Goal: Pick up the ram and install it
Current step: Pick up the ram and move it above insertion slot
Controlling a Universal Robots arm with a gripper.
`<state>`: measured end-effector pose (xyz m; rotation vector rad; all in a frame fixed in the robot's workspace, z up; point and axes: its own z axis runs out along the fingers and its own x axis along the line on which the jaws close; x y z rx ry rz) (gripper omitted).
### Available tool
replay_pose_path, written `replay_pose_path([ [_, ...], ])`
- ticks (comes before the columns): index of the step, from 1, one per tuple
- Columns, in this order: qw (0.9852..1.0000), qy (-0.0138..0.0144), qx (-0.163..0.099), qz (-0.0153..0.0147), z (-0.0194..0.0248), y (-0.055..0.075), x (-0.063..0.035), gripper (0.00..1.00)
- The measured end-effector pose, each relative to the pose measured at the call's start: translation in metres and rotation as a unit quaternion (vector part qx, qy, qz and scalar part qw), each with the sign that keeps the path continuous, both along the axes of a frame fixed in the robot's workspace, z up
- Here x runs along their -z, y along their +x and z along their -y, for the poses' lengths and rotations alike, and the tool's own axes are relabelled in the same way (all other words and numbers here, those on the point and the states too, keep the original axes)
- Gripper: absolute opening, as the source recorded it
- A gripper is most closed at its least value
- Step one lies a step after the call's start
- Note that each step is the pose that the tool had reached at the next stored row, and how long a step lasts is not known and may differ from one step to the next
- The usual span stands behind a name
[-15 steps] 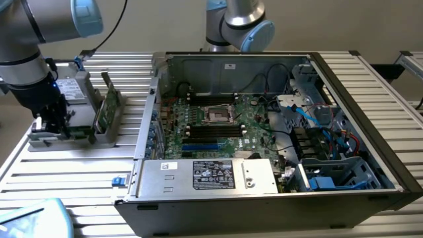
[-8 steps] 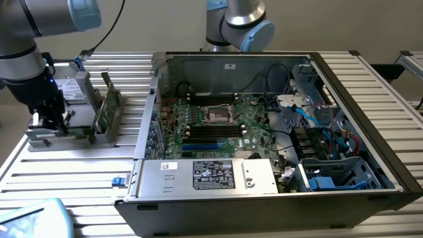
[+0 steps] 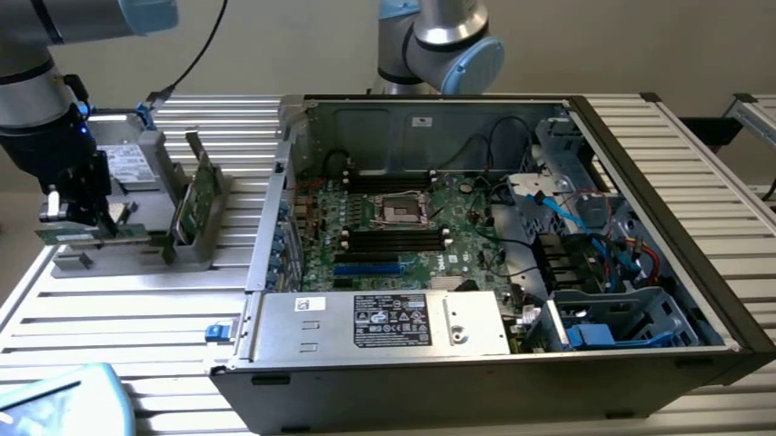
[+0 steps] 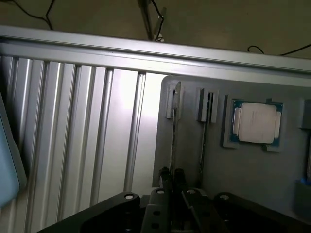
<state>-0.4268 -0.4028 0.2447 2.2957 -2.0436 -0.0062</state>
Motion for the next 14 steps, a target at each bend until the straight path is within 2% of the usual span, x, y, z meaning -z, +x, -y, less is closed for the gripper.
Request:
replay_pose_path([
  [5, 1.0, 0.0004, 0.0, 0.0, 0.0, 0.0, -0.0106, 0.14],
  [11, 1.0, 0.0007, 0.0, 0.0, 0.0009, 0.004, -0.0369, 0.14],
  [14, 1.0, 0.0027, 0.0, 0.0001, 0.0034, 0.012, -0.0467, 0.14],
])
